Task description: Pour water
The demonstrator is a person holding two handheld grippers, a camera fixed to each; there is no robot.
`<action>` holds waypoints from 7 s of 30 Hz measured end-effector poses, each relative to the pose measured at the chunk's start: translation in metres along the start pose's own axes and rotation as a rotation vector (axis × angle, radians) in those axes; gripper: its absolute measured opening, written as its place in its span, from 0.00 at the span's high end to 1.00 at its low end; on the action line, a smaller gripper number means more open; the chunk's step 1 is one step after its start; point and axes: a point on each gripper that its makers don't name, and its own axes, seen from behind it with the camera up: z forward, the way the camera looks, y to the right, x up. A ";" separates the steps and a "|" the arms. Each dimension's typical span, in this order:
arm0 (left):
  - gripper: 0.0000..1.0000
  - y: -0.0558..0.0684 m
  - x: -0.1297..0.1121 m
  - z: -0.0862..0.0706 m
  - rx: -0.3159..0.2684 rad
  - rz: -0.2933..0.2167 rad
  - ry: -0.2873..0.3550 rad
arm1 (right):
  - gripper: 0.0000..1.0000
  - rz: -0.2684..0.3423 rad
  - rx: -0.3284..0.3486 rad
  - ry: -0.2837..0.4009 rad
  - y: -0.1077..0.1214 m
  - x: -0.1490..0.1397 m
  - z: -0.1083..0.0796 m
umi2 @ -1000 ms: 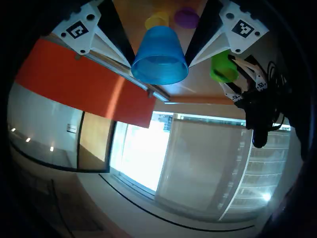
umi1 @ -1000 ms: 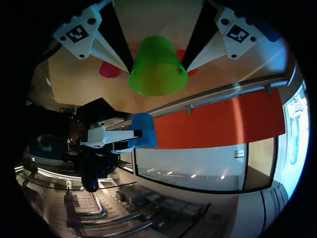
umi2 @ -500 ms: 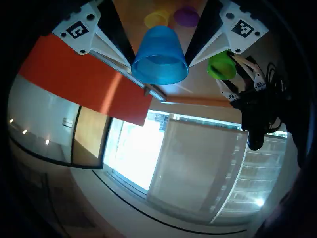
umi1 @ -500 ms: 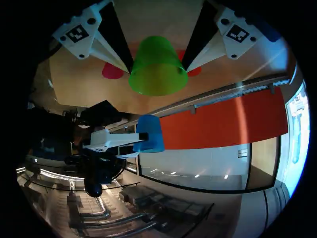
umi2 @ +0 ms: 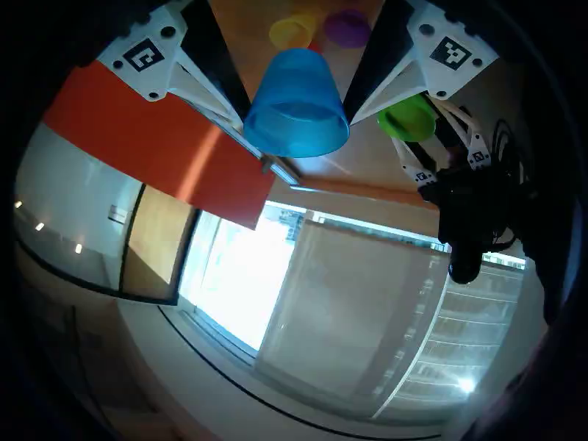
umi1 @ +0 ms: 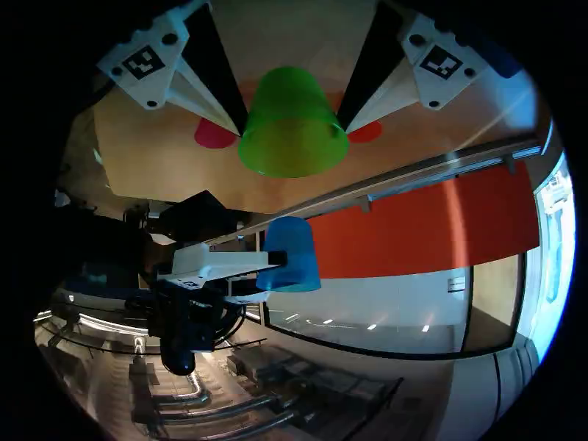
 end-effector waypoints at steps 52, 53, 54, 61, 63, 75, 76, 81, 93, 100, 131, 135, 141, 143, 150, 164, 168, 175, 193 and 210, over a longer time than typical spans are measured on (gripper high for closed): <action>0.16 0.010 -0.003 0.006 -0.023 -0.007 0.009 | 0.10 -0.299 0.080 -0.015 -0.012 0.018 0.024; 0.16 0.010 -0.002 0.006 -0.023 -0.008 0.009 | 0.10 -0.305 0.081 -0.015 -0.012 0.018 0.025; 0.16 0.010 -0.002 0.006 -0.023 -0.008 0.010 | 0.10 -0.312 0.082 -0.016 -0.012 0.019 0.025; 0.16 0.010 -0.001 0.006 -0.024 -0.008 0.012 | 0.10 -0.353 0.084 -0.017 -0.014 0.023 0.029; 0.16 0.010 -0.001 0.006 -0.024 -0.008 0.013 | 0.10 -0.364 0.085 -0.017 -0.014 0.025 0.030; 0.16 0.013 0.001 0.007 -0.028 -0.005 0.015 | 0.10 -0.438 0.093 -0.022 -0.019 0.027 0.033; 0.16 0.013 0.001 0.007 -0.028 -0.004 0.016 | 0.10 -0.443 0.093 -0.024 -0.019 0.027 0.033; 0.16 0.014 0.001 0.007 -0.030 -0.005 0.016 | 0.10 -0.464 0.092 -0.028 -0.019 0.026 0.034; 0.16 0.015 0.002 0.009 -0.030 -0.001 0.016 | 0.10 -0.508 0.088 -0.034 -0.018 0.028 0.036; 0.16 0.015 0.000 0.009 -0.032 0.001 0.013 | 0.10 -0.544 0.087 -0.036 -0.019 0.030 0.036; 0.16 0.015 0.001 0.009 -0.029 -0.001 0.016 | 0.10 -0.666 0.104 -0.059 -0.024 0.029 0.037; 0.16 0.015 0.001 0.009 -0.029 0.003 0.017 | 0.10 -0.685 0.104 -0.060 -0.024 0.031 0.037; 0.16 0.016 0.003 0.009 -0.028 0.004 0.019 | 0.10 -0.712 0.103 -0.066 -0.024 0.032 0.038; 0.16 0.016 0.003 0.009 -0.028 0.004 0.019 | 0.10 -0.721 0.102 -0.067 -0.024 0.032 0.039; 0.16 0.017 0.004 0.010 -0.030 0.006 0.019 | 0.10 -0.730 0.099 -0.068 -0.023 0.032 0.040; 0.16 0.018 0.003 0.011 -0.033 0.008 0.018 | 0.10 -0.748 0.093 -0.063 -0.021 0.033 0.040; 0.16 0.018 0.003 0.011 -0.033 0.007 0.019 | 0.10 -0.757 0.092 -0.065 -0.020 0.033 0.041; 0.16 0.018 0.004 0.011 -0.033 0.007 0.020 | 0.10 -0.768 0.093 -0.065 -0.021 0.032 0.041; 0.16 0.018 0.004 0.010 -0.033 0.009 0.020 | 0.10 -0.803 0.090 -0.064 -0.022 0.035 0.042; 0.16 0.019 0.005 0.010 -0.034 0.013 0.020 | 0.10 -0.836 0.089 -0.065 -0.020 0.037 0.040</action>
